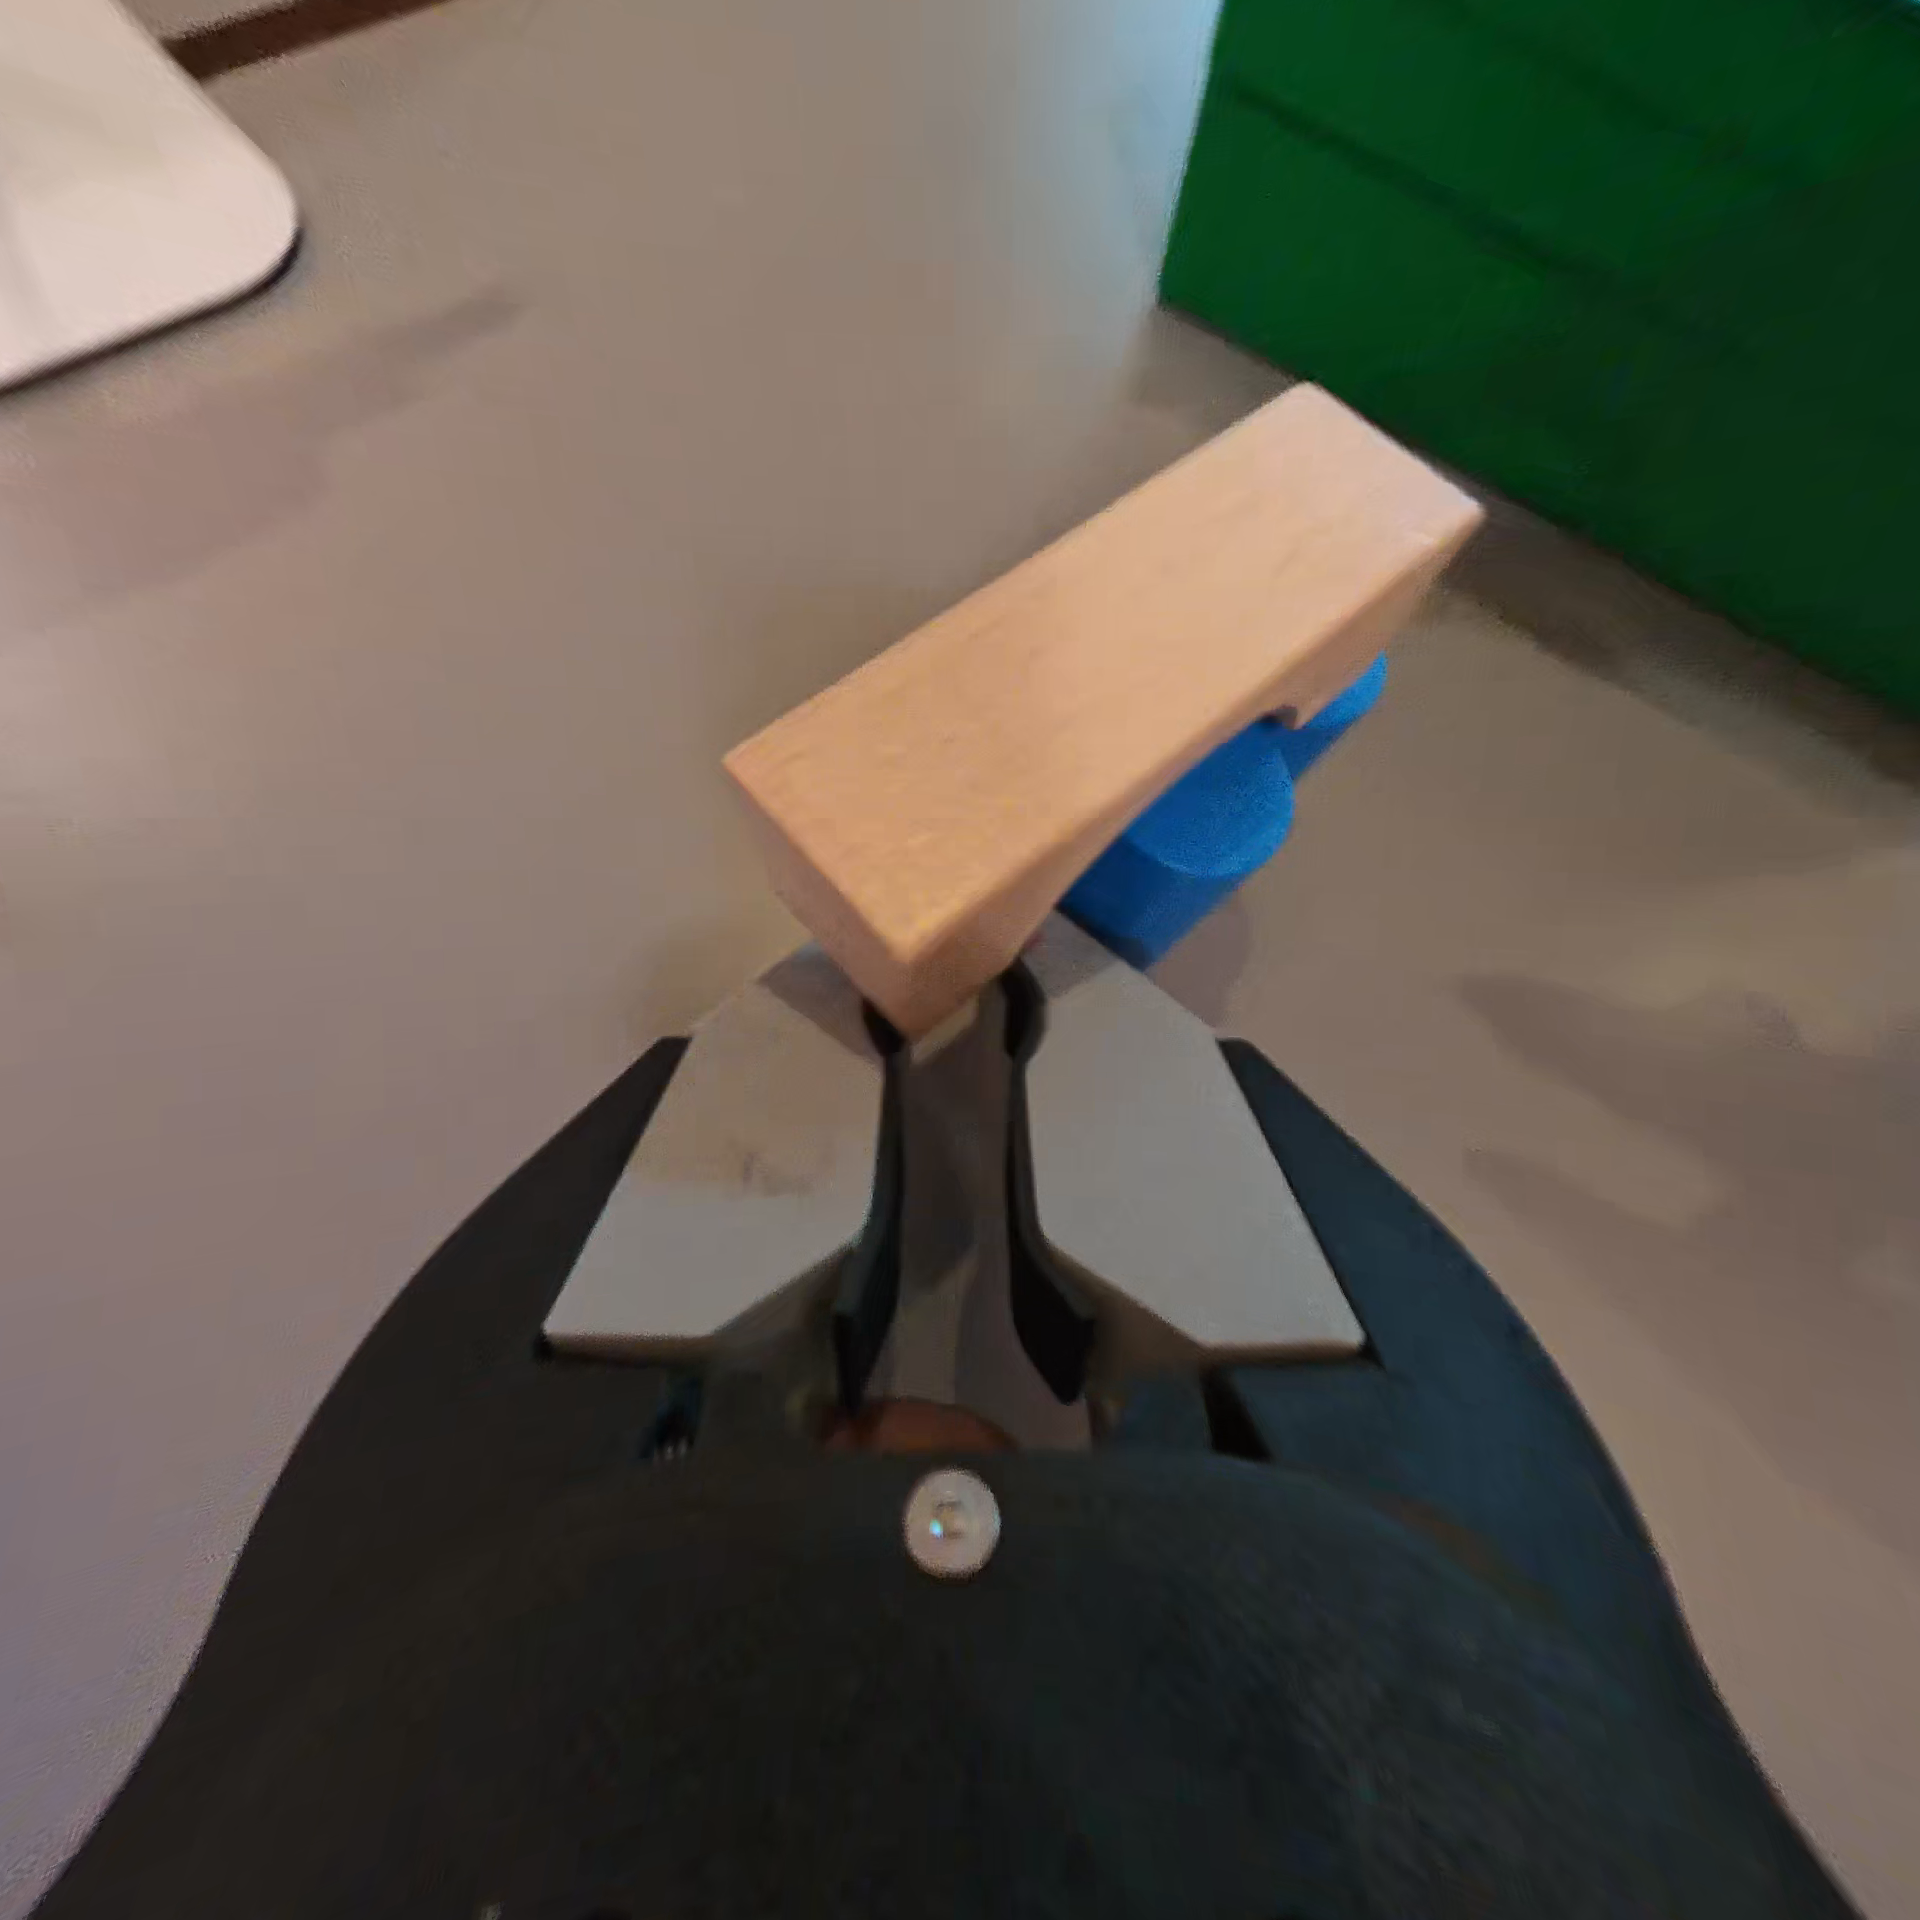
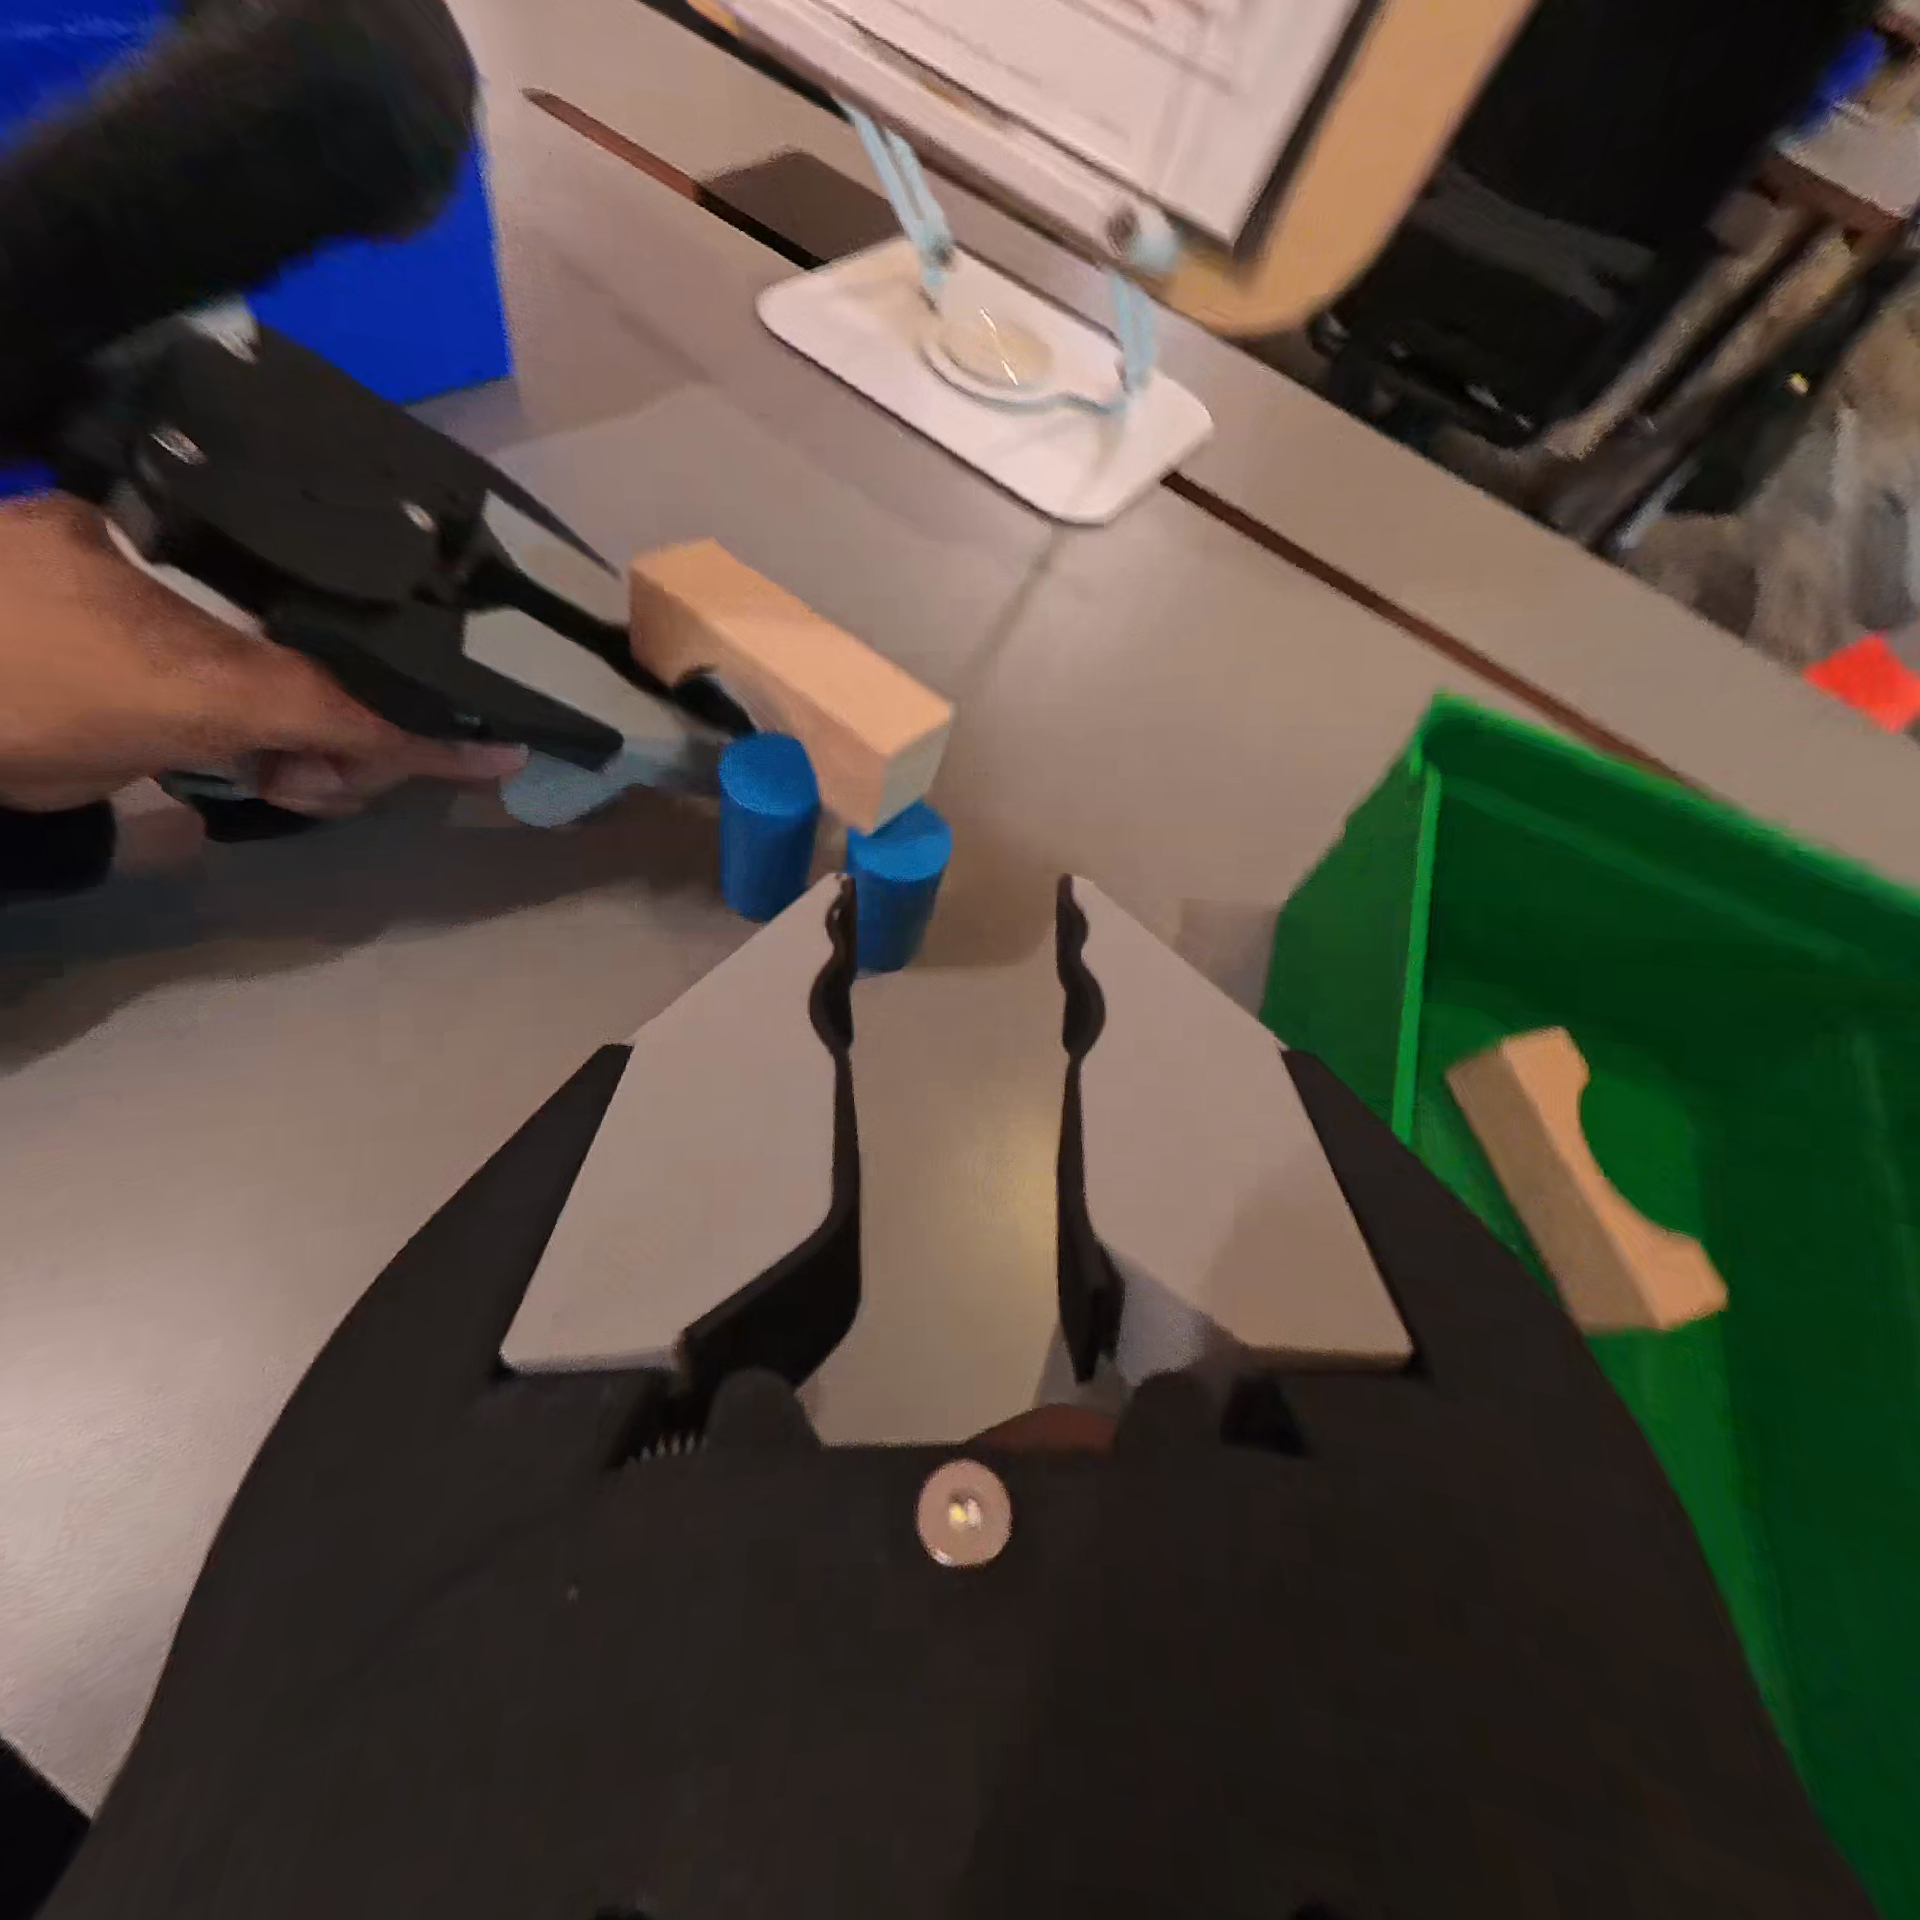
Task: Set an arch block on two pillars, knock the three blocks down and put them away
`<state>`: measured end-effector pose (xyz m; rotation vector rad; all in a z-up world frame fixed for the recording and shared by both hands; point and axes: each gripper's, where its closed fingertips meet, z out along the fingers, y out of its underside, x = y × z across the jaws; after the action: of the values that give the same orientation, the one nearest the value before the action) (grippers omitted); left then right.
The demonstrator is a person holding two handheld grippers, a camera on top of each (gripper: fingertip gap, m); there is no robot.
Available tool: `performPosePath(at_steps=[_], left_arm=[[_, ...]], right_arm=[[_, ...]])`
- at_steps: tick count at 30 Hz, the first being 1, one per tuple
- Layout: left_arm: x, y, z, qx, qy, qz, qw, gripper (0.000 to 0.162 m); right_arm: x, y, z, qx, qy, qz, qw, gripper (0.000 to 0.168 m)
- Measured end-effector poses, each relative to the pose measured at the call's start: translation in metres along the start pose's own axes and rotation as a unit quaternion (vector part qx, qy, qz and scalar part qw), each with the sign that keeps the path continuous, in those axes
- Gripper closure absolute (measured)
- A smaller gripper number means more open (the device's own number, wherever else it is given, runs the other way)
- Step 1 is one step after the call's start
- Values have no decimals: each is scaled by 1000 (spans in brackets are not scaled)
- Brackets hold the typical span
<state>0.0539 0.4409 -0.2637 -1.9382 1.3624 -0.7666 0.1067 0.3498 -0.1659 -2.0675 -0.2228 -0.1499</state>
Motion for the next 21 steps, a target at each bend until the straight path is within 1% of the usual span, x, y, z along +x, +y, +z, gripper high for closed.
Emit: performPosePath(at_steps=[2,3,5,7,9,10,11,12,13,14,15,16,18,19,20,21], left_arm=[[0,-5,5,3,-30,29,999,146],[1,-6,6,11,-30,31,999,141],[-7,-10,1,37,-42,15,998,143],[-22,-23,-16,95,-61,-15,993,141],[-25,-36,-36,144,-45,-33,988,143],[-19,-40,-42,152,-23,-31,988,143],[-8,-40,-44,148,9,-22,989,137],[4,-36,-43,132,35,-10,991,130],[12,-28,-39,105,45,5,993,124],[18,-17,-33,77,46,23,996,115],[24,-7,-27,50,43,42,997,98],[25,4,-21,26,34,60,997,89],[17,25,-14,-19,-4,89,996,89],[11,32,-14,-30,-22,92,995,90],[4,34,-18,-29,-39,87,995,87],[-6,36,-24,-29,-61,82,994,99]], right_arm=[[9,30,-4,-7,28,21,999,129],[12,41,-6,-5,38,35,999,128],[12,57,-7,-3,34,52,998,127],[12,70,-6,-11,31,62,997,121],[4,75,0,-19,9,57,998,118],[-4,73,3,-17,-12,52,998,113],[-6,71,6,-14,-19,54,998,112],[-1,70,10,-12,-4,61,998,113],[6,71,14,-17,19,69,997,116],[11,71,19,-22,37,79,996,115],[16,71,24,-23,53,85,995,113],[21,73,24,-26,73,79,994,114],[36,76,26,-32,131,50,990,124],[43,81,27,-43,157,33,986,136],[49,86,27,-57,182,12,981,158],[58,87,25,-65,215,-16,974,168]])
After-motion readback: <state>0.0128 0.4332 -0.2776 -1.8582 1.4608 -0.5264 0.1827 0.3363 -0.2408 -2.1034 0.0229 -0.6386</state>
